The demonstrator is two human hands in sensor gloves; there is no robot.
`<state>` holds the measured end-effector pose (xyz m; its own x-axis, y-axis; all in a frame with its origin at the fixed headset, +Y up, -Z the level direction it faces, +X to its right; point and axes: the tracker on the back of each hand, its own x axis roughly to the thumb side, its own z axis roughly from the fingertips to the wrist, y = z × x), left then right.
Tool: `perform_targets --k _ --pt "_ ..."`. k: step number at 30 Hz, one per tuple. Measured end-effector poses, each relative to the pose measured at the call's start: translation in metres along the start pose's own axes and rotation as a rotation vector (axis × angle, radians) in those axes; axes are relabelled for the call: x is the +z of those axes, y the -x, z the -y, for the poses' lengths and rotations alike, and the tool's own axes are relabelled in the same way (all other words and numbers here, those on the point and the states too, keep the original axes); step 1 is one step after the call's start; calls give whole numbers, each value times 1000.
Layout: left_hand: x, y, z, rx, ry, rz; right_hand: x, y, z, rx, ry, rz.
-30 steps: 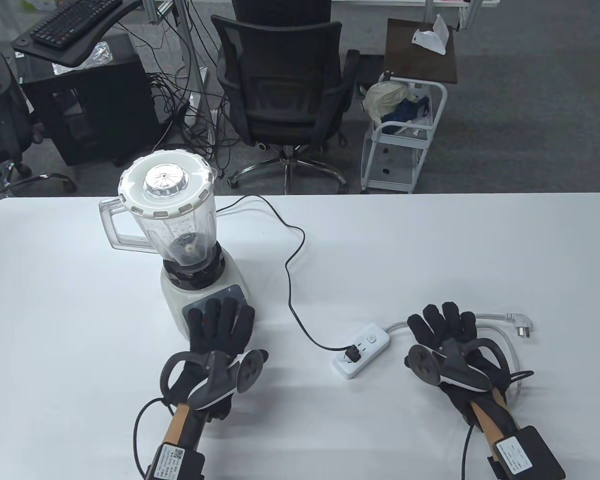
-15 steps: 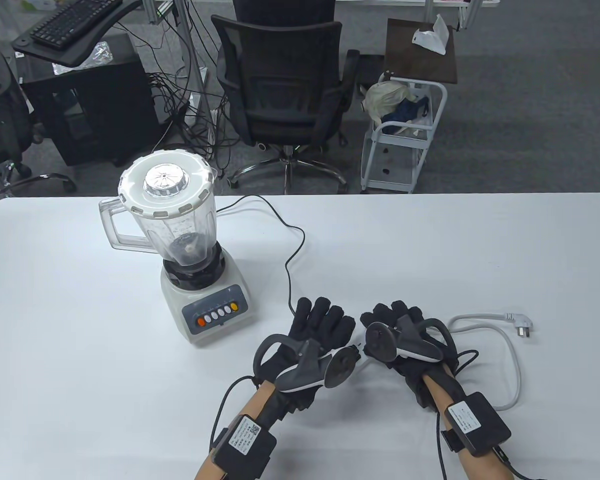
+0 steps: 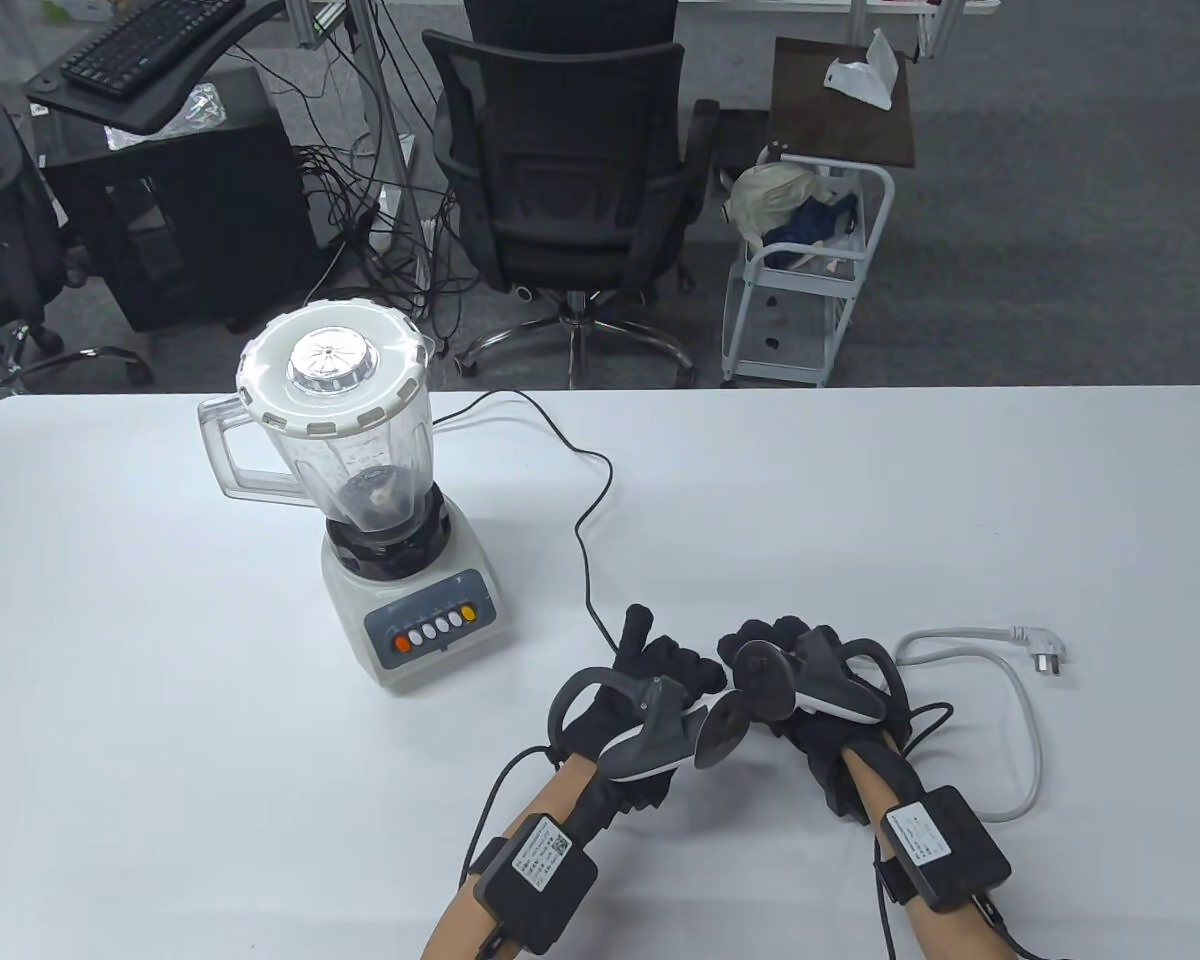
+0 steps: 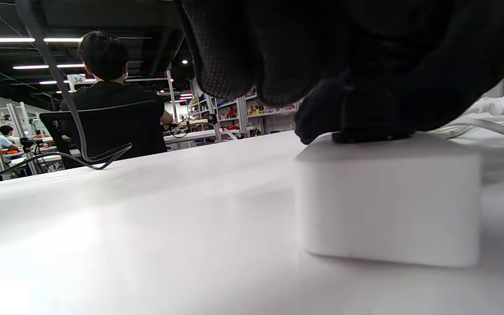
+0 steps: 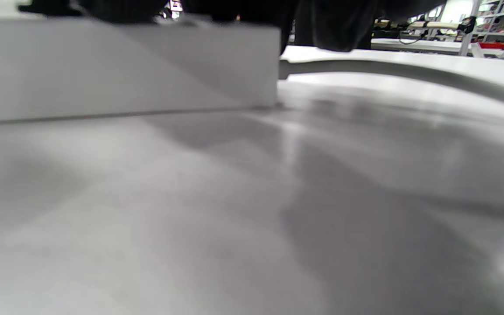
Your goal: Unplug the blender
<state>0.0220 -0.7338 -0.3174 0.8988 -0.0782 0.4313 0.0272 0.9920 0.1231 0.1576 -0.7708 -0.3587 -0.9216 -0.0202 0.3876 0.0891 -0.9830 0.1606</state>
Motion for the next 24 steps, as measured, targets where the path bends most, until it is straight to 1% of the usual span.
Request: perform_targets --k 6,11,16,20,22,23,24 --pt "4 5 -3 43 10 27 -1 0 1 7 -9 -7" --pt "13 2 -6 -28 -11 76 -1 -1 1 2 -25 12" --pt "6 -2 -1 2 -32 24 -2 -2 2 9 -31 8" --pt "10 -3 -4 -44 -34 55 -2 -1 2 11 -35 10" --pt "12 2 -10 -39 -99 38 -2 -1 2 7 -37 10" --pt "12 8 -17 -2 -155 -13 -2 -1 2 6 -38 11" --pt "10 12 -22 36 -179 -41 -2 -1 1 5 -38 11"
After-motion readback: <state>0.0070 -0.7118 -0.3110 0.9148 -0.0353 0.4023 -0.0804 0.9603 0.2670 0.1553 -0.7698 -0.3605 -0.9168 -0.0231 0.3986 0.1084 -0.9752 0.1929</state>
